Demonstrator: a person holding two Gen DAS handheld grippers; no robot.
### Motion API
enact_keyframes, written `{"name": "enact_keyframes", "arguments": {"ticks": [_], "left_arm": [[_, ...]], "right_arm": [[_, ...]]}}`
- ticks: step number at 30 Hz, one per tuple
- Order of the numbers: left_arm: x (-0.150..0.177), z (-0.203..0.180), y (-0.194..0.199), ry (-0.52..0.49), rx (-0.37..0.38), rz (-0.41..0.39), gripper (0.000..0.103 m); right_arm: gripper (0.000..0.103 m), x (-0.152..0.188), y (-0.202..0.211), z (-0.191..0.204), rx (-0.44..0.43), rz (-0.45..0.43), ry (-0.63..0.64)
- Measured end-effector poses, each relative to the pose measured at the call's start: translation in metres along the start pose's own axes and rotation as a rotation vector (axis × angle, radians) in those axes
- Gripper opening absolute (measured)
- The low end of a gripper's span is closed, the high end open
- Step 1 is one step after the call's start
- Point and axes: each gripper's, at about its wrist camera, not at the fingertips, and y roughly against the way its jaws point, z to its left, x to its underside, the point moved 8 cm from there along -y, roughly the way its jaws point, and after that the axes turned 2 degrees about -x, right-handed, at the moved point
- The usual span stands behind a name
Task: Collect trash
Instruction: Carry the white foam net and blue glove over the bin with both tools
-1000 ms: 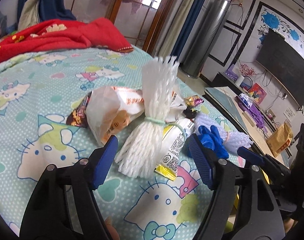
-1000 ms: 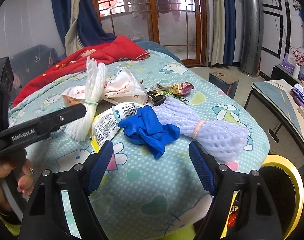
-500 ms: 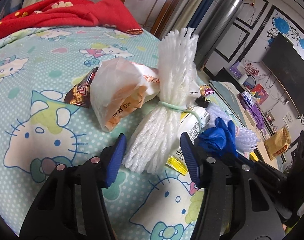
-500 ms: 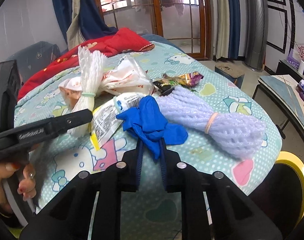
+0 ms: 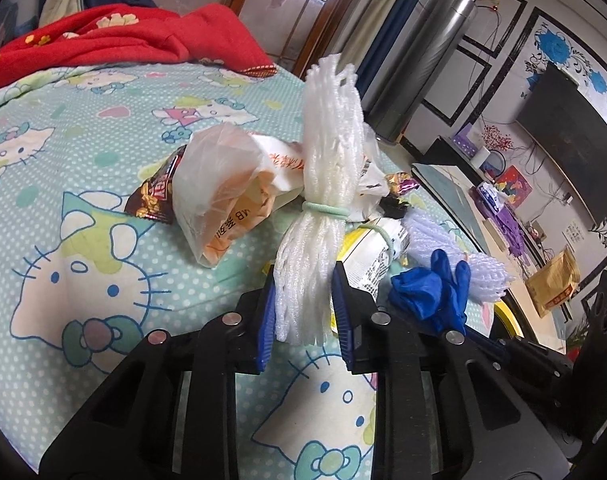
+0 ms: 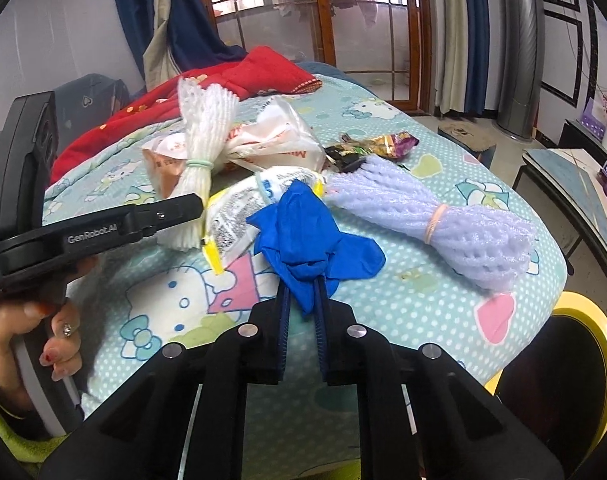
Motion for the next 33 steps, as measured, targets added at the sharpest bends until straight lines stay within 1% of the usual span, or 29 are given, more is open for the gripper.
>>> {"name": "enact_keyframes", "arguments": {"ticks": [5, 9, 14, 26, 33], "left_arm": [[-0.004, -0.009, 0.012, -0.039, -0.004, -0.045, 0.016], [-0.008, -0.016, 0.022, -0.068, -0.007, -0.078, 0.016], [-0.013, -0.027, 0.033, -0.089, 0.018, -0.103, 0.016], [-0.012, -0.055, 0.044, -0.146, 0.063, -0.122, 0.016], [-0.010, -0.069, 0.049, -0.171, 0.095, -0.125, 0.016]], "right_arm": [[0.008, -0.004, 0.009, 0.006, -0.015, -0.015, 0.011], [0.007, -0.009, 0.018, 0.009, -0.026, -0.036, 0.019], [0.007, -0.015, 0.029, 0.011, -0.036, -0.059, 0.021], [0.005, -0.026, 0.050, 0.007, -0.046, -0.102, 0.008], [0.004, -0.032, 0.061, -0.004, -0.026, -0.129, -0.015]]}}
